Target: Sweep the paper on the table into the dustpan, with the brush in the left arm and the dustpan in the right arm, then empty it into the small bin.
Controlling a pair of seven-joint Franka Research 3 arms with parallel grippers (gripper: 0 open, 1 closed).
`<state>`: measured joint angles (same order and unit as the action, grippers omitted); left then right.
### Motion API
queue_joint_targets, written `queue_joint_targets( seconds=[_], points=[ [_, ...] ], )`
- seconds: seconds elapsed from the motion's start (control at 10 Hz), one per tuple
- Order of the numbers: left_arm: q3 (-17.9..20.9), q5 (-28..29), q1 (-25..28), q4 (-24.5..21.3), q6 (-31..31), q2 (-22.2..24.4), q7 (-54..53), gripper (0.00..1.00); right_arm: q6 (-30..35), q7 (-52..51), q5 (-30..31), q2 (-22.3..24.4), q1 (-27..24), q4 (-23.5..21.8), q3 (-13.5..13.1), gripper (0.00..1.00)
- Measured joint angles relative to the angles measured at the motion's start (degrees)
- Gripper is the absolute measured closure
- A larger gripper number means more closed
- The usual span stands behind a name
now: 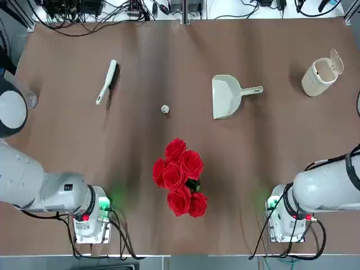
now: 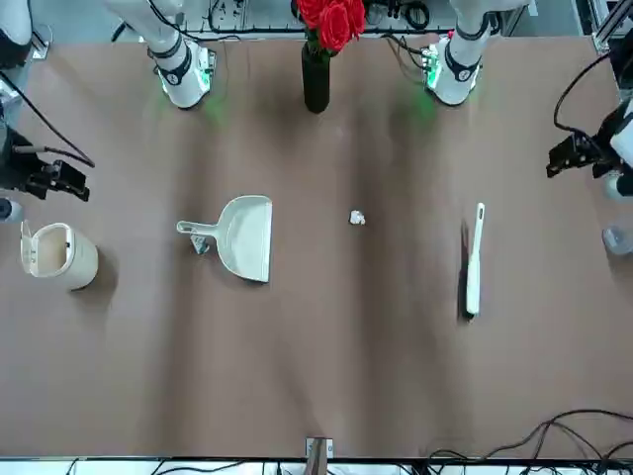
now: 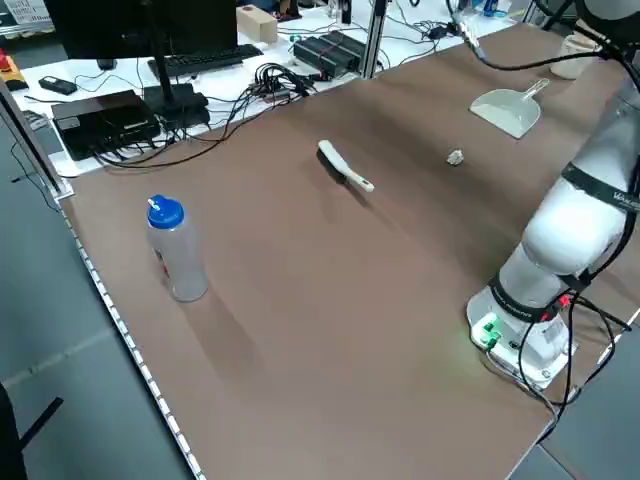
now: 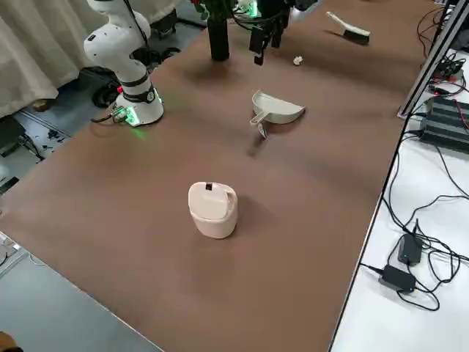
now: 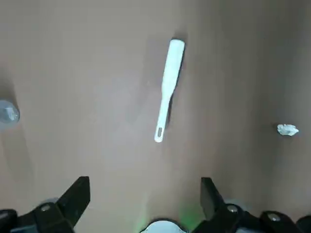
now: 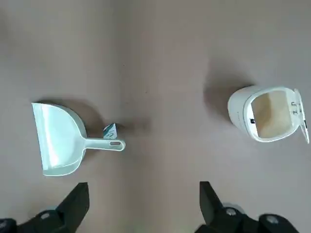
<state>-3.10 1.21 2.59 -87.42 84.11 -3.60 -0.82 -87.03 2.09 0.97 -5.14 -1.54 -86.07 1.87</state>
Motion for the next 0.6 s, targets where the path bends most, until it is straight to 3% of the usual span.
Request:
queue_joint_targets(
  seconds=[0.4,0.6],
  points=[
    [0.1,0.0,0.9,-12.4,11.1,-0.5,0.0,0.0,1.0,-11.2,1.8,-0.3,5.9,0.0,0.9,0.0],
    [0.0,0.2,0.9,-19.3,16.9,-0.5,0.0,0.0,0.3,-19.2,2.1,-0.7,9.3,-2.7,1.2,0.0]
  ],
)
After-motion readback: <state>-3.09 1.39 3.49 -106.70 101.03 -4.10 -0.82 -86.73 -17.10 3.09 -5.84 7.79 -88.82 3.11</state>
